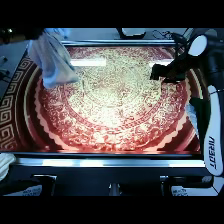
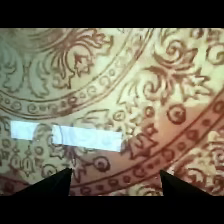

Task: Fold the shirts.

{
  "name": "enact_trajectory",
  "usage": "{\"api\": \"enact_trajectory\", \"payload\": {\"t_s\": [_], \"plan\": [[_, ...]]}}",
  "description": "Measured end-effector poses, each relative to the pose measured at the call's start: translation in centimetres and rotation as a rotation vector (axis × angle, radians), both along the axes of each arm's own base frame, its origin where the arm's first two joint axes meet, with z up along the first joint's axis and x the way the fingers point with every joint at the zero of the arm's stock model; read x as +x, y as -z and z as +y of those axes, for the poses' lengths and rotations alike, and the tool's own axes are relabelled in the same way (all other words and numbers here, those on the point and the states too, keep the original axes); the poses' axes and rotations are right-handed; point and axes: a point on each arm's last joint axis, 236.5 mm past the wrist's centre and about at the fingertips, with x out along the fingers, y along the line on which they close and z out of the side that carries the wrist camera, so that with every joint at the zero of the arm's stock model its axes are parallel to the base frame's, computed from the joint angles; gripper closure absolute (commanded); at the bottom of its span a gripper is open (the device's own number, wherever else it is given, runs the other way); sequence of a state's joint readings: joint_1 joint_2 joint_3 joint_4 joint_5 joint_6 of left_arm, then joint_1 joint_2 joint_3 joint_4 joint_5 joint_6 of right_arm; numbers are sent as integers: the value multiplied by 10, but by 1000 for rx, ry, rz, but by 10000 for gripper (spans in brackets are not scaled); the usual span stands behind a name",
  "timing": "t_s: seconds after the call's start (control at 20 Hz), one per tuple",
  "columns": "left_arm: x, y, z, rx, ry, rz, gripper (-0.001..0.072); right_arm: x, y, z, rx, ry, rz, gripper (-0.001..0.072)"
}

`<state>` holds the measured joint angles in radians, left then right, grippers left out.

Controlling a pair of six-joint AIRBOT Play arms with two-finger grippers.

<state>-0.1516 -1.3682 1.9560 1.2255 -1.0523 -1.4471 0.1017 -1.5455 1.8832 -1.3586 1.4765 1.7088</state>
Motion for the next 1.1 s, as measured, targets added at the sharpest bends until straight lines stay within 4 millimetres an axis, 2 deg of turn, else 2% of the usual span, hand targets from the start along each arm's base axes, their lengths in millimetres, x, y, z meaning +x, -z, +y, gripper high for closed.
{"api": "enact_trajectory", "payload": {"t_s": [0.1,0.15,0.25,0.35,0.4,0.45,0.5,0.55,0.6,0.65,0.7,0.8,0.85,0.9,0.95,1.05,1.1], "plan": [[-49,21,-37,87,106,93,686,-19,-24,-6,-19,-6,-23,79],[-64,41,-47,121,133,154,686,-29,-32,-9,-30,-11,-22,79],[-86,103,-64,188,176,308,686,-48,-36,-13,-50,-27,15,79],[-108,175,-98,173,244,455,677,-64,-31,-16,-69,-45,67,79],[-119,205,-119,138,280,515,403,-69,-26,-18,-80,-51,90,79],[-129,230,-137,98,304,571,-10,-72,-22,-20,-88,-55,103,79],[-136,248,-151,62,314,612,-13,-75,-18,-22,-97,-54,120,79],[-139,257,-161,17,318,644,-13,-76,-14,-23,-102,-55,131,79],[-138,258,-164,-4,322,659,-13,-78,-10,-23,-105,-57,143,79],[-130,251,-157,-8,312,648,-13,-80,-6,-23,-106,-58,155,79],[-116,239,-139,4,284,620,-13,-82,-2,-23,-107,-60,170,79],[-89,224,-79,57,160,599,-13,-88,13,-21,-98,-67,215,79],[-76,227,-37,84,54,609,-13,-92,22,-16,-83,-75,242,77],[-71,237,0,93,-39,649,-13,-96,33,-8,-63,-88,266,30],[-71,255,35,96,-125,702,-13,-100,46,0,-49,-103,290,21],[-84,296,81,59,-240,832,-13,-106,72,18,-29,-136,325,18],[-89,317,95,32,-280,885,-13,-109,85,26,-23,-150,343,18]]}}
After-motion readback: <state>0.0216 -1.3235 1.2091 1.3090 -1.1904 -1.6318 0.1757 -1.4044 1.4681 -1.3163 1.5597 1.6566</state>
